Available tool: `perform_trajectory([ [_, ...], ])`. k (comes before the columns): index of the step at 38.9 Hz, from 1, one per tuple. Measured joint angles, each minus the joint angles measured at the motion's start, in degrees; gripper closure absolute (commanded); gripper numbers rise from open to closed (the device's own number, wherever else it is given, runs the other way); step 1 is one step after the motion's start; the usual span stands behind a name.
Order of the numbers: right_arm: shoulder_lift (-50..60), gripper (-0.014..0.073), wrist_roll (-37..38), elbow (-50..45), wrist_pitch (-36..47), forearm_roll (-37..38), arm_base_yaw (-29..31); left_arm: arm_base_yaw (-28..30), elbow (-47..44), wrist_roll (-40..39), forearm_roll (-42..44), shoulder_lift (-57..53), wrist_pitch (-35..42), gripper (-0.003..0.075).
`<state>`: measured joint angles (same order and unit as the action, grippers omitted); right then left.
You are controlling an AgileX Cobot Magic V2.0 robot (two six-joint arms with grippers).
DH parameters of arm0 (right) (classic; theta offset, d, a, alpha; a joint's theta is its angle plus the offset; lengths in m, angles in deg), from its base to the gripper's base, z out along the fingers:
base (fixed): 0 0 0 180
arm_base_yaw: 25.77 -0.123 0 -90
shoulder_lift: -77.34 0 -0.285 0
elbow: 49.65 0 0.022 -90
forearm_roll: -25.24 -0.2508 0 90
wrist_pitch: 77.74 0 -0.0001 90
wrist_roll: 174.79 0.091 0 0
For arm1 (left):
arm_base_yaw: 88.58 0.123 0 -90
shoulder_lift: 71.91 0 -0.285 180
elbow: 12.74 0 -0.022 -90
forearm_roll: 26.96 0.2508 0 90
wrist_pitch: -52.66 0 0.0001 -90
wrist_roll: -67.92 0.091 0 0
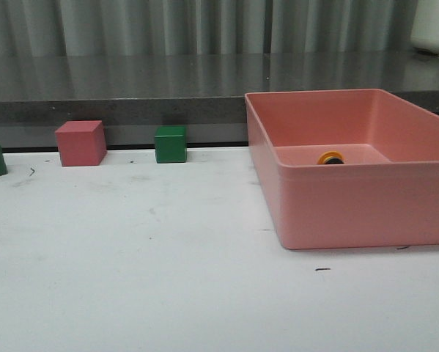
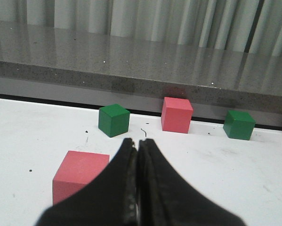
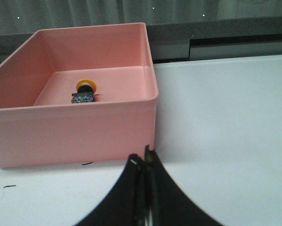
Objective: Place and stand button with both arms
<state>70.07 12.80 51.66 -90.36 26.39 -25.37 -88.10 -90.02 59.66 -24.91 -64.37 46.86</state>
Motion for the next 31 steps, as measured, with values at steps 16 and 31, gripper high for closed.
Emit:
perform_trajectory([
  [16,0.0,0.0655,0.0,4.1,2.2,-0.4,0.0,0.0,2.6,0.0,0.1,0.0,10.1,0.0741],
  [31,-17.5,0.0655,0.0,26.5,-8.9,2.0,0.0,0.0,22.3,0.0,6.6,15.6,-5.7,0.0741],
])
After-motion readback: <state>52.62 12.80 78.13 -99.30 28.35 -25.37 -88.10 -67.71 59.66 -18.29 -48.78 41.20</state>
